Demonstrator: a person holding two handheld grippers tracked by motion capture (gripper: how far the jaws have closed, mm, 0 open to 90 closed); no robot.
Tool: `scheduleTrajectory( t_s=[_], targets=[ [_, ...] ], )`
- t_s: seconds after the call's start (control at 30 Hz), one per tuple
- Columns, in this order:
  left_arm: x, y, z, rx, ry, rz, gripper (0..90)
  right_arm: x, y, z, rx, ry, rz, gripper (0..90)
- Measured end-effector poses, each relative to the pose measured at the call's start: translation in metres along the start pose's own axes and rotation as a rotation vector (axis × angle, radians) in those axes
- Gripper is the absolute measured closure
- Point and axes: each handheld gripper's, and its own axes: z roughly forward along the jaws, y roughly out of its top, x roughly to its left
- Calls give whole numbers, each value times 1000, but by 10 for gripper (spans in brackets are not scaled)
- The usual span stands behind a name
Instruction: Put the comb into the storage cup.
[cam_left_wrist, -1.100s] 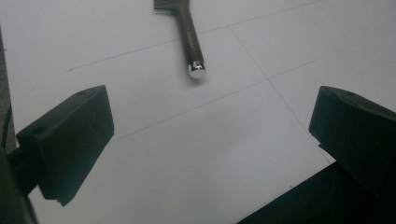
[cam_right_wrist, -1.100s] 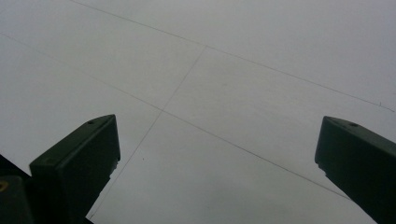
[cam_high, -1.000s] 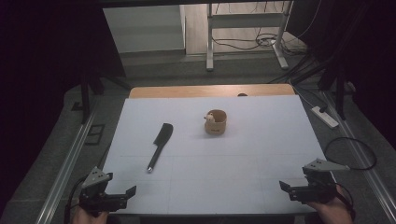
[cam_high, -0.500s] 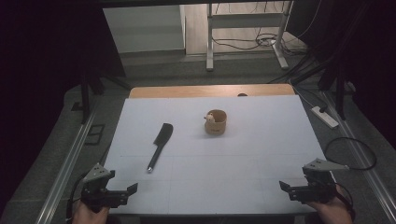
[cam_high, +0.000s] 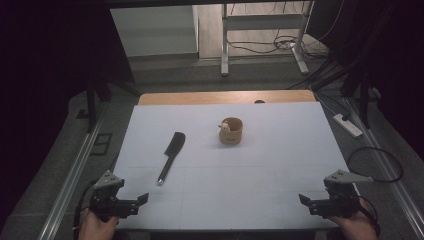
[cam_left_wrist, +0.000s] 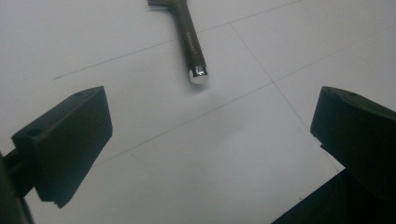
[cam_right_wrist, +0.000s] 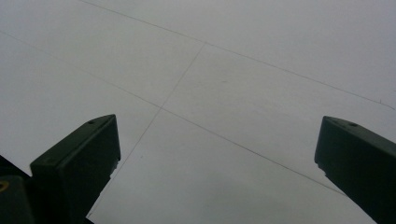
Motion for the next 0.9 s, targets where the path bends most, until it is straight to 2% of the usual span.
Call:
scheduleTrajectory(
  t_s=[0.33, 0.9],
  targets=[
    [2, 12, 8, 41, 0, -5, 0, 0, 0, 1, 9, 0, -2, 2],
    [7, 29, 22, 100, 1, 22, 0, 1, 0, 1, 7, 2, -3, 3]
  ],
)
